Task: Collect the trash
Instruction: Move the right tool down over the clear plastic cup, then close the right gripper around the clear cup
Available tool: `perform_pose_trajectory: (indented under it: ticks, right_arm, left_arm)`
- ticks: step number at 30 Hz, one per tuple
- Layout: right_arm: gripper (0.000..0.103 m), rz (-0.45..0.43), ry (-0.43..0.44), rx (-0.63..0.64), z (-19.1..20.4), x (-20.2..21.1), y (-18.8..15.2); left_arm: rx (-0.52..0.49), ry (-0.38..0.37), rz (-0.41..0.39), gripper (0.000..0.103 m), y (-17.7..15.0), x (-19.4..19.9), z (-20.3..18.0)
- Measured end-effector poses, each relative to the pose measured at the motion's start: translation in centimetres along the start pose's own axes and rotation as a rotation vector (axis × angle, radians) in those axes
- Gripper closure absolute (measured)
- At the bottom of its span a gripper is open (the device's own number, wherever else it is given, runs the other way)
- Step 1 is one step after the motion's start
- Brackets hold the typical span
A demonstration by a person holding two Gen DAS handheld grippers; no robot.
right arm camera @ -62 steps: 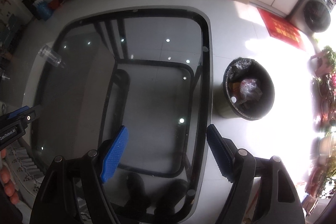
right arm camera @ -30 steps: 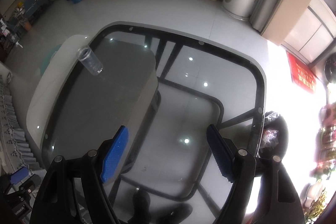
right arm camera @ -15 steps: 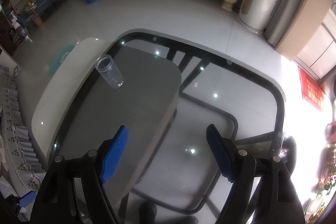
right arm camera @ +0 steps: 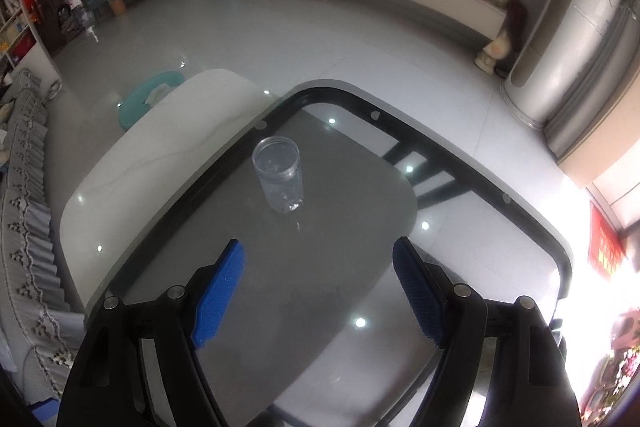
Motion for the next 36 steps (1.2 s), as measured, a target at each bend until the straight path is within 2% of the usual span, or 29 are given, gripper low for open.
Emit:
perform_pose_trajectory:
  ticks: [7, 9, 10, 17, 25, 32, 34, 36]
  right_arm:
    - [0.029, -0.010, 0.038, 0.041, 2.3, -2.3, 2.8]
    - [0.025, -0.005, 0.046, 0.046, 2.8, -3.1, 3.3]
    - [0.022, -0.006, 0.041, 0.043, 2.8, -3.5, 3.6]
    - [0.022, 0.041, 0.041, 0.012, 2.8, -8.0, 5.3]
    - [0.022, 0.099, 0.006, -0.014, 2.5, -12.8, 5.9]
    - [0.022, 0.098, -0.011, 0.001, 2.8, -14.2, 6.0]
    - [0.024, 0.091, -0.024, 0.013, 2.9, -14.4, 6.0]
    - [0.031, 0.097, -0.028, 0.020, 3.0, -14.6, 6.0]
  left_arm:
    - [0.064, 0.003, 0.007, 0.044, -0.2, -0.6, 3.0]
    - [0.080, 0.004, 0.009, 0.044, -0.3, -0.7, 3.7]
    - [0.088, 0.004, 0.010, 0.044, -0.4, -0.8, 4.0]
    - [0.130, 0.000, 0.018, 0.044, -0.9, -1.3, 5.9]
    - [0.169, 0.003, 0.035, 0.044, -1.7, -2.1, 7.4]
    - [0.191, 0.011, 0.048, 0.044, -2.3, -2.8, 8.4]
    - [0.192, 0.015, 0.050, 0.044, -2.3, -2.9, 8.5]
    - [0.193, 0.016, 0.049, 0.044, -2.3, -3.0, 8.6]
Point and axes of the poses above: each gripper's, at about its wrist camera, not at the fingertips, and x roughly against the way its jaws point, z to its left, y to its top, the point moved 7 cm from there along -x, roughly the way its jaws point, and after that the axes turned 9 degrees about z, right-handed, at the moved point
